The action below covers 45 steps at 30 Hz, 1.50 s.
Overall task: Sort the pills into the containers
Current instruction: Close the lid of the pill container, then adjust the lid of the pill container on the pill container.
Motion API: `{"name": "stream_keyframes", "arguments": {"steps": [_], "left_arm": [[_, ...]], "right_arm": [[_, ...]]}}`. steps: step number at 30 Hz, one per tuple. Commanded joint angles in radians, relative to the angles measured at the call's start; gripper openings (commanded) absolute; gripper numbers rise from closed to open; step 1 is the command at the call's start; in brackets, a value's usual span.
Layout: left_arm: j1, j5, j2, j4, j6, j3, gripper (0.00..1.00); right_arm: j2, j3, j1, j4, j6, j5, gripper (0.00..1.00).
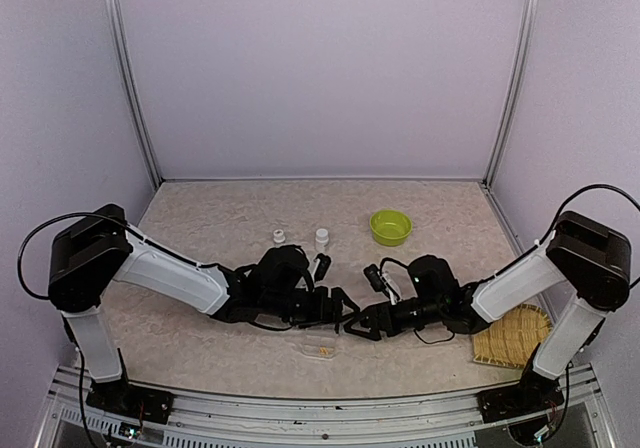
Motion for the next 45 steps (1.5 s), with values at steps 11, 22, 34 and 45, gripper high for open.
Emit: {"name": "stream_keyframes", "arguments": {"steps": [11, 22, 34, 45], "left_arm": [[0.008, 0.072, -0.064, 0.105, 0.013, -0.136, 0.7], [0.016, -0.034, -0.217, 0.036, 0.024, -0.144, 0.75], [0.015, -0.163, -0.242, -0.075, 0.005, -0.241, 0.73], [0.015, -0.178, -0.245, -0.076, 0.019, -0.244, 0.72]], "right_arm": [[-0.002, 0.02, 0.046, 0.066, 0.028, 0.106, 0.67], [0.016, 0.083, 0.056, -0.006, 0.015, 0.164, 0.67], [0.062, 0.238, 0.132, -0.265, -0.078, 0.361, 0.67], [0.091, 0.304, 0.194, -0.463, -0.138, 0.543, 0.68]]}}
